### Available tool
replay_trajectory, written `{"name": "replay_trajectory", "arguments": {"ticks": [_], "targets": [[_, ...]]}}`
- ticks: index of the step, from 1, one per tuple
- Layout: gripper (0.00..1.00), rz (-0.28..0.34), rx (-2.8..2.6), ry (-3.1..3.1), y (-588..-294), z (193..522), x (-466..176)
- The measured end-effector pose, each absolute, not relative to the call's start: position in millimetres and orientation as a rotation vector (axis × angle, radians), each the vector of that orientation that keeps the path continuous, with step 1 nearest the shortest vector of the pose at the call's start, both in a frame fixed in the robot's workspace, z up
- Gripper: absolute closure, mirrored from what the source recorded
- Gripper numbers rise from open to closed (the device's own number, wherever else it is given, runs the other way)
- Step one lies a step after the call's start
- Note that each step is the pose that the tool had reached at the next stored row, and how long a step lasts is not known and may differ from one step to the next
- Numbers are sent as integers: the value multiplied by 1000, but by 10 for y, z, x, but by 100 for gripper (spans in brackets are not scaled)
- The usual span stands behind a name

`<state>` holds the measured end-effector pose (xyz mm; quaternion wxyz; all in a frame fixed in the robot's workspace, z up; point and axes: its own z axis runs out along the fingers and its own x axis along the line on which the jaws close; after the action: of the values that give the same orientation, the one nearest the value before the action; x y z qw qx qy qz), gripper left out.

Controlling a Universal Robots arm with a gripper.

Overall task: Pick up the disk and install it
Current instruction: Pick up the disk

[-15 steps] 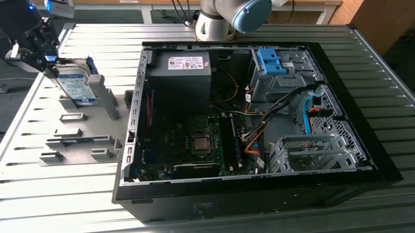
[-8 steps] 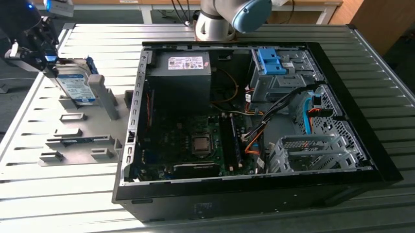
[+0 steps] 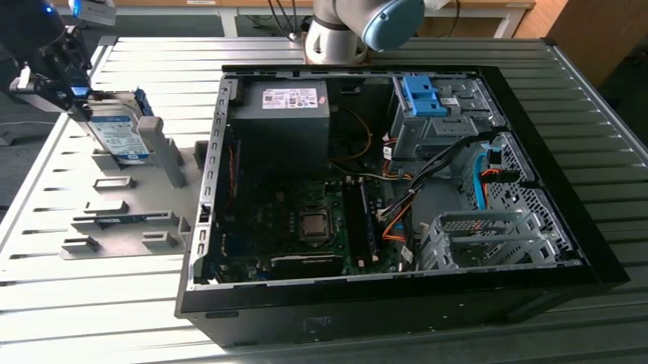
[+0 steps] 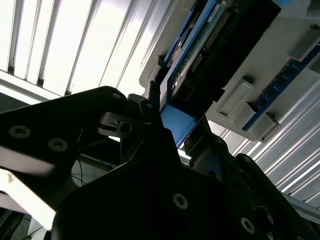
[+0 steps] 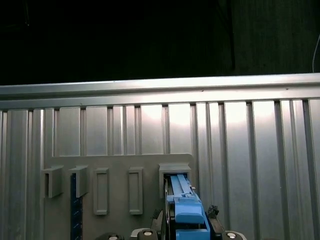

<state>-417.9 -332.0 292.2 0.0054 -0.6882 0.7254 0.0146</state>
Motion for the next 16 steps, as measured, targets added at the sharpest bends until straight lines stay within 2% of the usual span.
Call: {"name": "replay_trajectory", "arguments": {"ticks": [7,8,16], "targets": [[56,46,-2155,2271,-3321,2922,-4168],[63,46,-2155,2271,-3321,2922,-4167],[63,45,-2178,2250,-3336,2921,-4165]]}}
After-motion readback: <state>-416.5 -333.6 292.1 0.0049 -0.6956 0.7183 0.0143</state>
